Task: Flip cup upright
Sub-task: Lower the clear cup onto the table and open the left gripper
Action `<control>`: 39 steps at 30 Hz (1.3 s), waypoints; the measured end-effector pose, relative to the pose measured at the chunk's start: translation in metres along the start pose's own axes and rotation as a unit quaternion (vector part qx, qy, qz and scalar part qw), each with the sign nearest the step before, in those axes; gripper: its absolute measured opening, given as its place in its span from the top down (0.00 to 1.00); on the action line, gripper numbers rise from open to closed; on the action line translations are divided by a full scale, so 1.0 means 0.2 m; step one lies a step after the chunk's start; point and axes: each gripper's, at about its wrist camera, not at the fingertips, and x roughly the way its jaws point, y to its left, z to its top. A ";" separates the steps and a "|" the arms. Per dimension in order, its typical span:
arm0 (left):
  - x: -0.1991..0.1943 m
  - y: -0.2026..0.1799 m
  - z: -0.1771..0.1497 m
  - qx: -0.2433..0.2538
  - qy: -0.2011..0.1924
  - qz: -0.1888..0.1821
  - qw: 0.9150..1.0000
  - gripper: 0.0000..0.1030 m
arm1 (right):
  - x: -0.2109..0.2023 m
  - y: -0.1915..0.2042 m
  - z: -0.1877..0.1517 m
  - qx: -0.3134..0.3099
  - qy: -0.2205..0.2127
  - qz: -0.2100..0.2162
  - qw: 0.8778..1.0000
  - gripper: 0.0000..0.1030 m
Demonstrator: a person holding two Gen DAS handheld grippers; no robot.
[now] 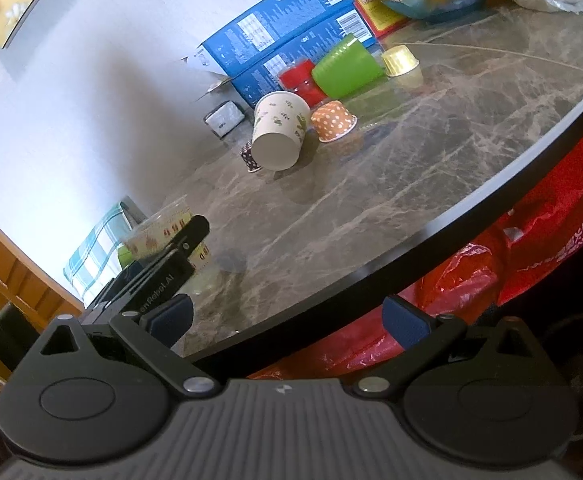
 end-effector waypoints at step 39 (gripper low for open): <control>-0.67 0.44 0.41 0.005 0.107 -0.069 0.992 0.03 | -0.22 0.69 -0.19 -0.200 -0.081 -0.096 0.972 0.01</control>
